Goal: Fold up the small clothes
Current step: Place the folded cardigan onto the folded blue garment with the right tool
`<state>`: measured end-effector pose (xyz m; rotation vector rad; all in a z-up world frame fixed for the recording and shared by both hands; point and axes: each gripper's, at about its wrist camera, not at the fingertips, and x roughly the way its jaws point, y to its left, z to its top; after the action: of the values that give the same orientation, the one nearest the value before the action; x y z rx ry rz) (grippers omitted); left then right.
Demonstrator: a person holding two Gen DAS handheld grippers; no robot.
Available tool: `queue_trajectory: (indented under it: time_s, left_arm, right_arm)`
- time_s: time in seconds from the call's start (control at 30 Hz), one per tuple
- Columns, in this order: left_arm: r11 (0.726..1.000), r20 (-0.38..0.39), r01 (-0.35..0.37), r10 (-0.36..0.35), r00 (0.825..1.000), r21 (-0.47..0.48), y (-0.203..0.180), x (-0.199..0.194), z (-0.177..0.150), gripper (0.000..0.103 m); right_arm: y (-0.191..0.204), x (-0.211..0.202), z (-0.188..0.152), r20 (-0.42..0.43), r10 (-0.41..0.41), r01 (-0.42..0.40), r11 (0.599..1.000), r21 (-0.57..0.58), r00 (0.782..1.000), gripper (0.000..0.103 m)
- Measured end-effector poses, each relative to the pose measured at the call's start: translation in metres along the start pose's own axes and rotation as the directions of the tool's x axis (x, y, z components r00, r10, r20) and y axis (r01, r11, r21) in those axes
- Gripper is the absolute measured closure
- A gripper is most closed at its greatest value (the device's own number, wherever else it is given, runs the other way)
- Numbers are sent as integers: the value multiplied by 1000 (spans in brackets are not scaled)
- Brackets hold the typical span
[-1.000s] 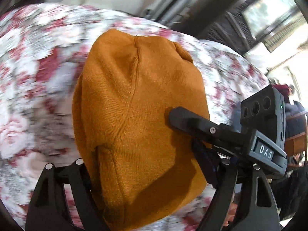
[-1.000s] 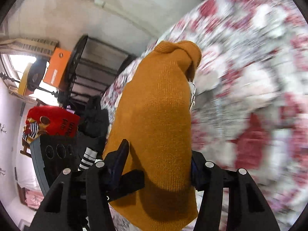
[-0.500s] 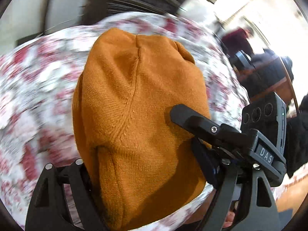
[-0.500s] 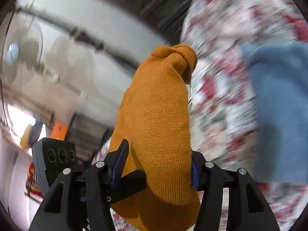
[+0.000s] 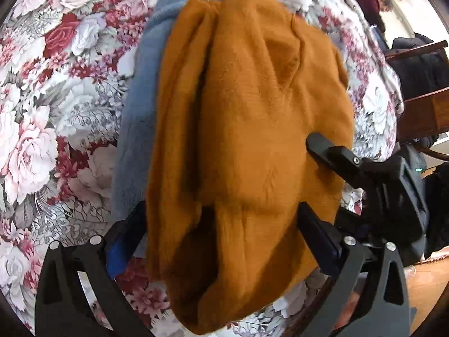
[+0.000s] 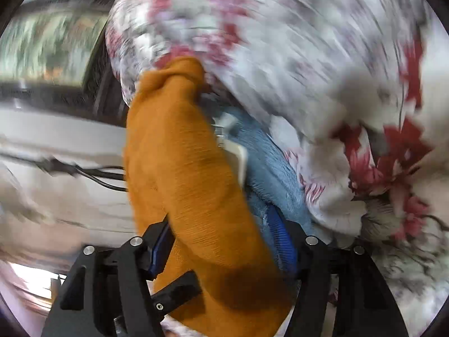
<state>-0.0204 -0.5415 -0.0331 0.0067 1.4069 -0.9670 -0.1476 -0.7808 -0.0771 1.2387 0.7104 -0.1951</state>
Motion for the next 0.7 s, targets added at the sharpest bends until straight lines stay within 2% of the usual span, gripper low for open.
queue_trajectory:
  time_s: [0.1, 0.17, 0.27, 0.33, 0.37, 0.43, 0.5, 0.53, 0.57, 0.6, 0.63, 0.67, 0.7]
  left_arm:
    - [999, -3, -29, 29, 1000, 21, -3, -7, -2, 4]
    - [1000, 1, -7, 7, 1000, -15, 1, -17, -5, 4]
    - [999, 24, -20, 21, 999, -35, 11, -34, -11, 4]
    - [998, 44, -57, 58, 997, -30, 18, -43, -15, 4]
    - [997, 51, -72, 74, 996, -31, 21, -47, -17, 4]
    - [994, 62, -99, 101, 993, -38, 30, -56, -22, 4]
    - [987, 56, -154, 156, 986, -39, 40, -55, -28, 4]
    - [977, 36, -212, 213, 976, -36, 41, -51, -28, 4]
    - [968, 14, -250, 250, 968, -36, 42, -45, -29, 4]
    - [964, -1, -265, 265, 964, -37, 40, -40, -28, 4]
    - [961, -5, -274, 274, 962, -37, 41, -41, -31, 4]
    - [958, 0, -286, 286, 958, -29, 39, -43, -35, 4]
    - [952, 7, -304, 305, 952, -10, 36, -45, -39, 5]
  right_arm:
    - [7, 0, 1, 10, -30, 30, 999, -43, 1000, 34]
    - [11, -7, 0, 26, -28, 29, 999, -32, 999, 32]
    - [36, -34, -10, 115, -57, 65, 996, -66, 992, 29]
    - [58, -55, -20, 176, -57, 78, 990, -119, 983, 8]
    - [72, -65, -26, 218, -64, 99, 983, -155, 974, 3]
    - [92, -75, -37, 263, -116, 175, 962, -210, 958, 3]
    - [103, -70, -50, 292, -250, 328, 909, -257, 923, 3]
    - [103, -64, -52, 297, -301, 382, 884, -269, 906, 3]
    - [98, -49, -52, 283, -396, 471, 836, -282, 873, 3]
    - [86, -32, -49, 236, -506, 557, 780, -286, 830, 3]
    - [75, -18, -45, 177, -562, 589, 753, -294, 808, 3]
    - [64, -14, -41, 115, -553, 563, 784, -264, 825, 3]
    - [59, -21, -38, 94, -524, 532, 823, -201, 846, 3]
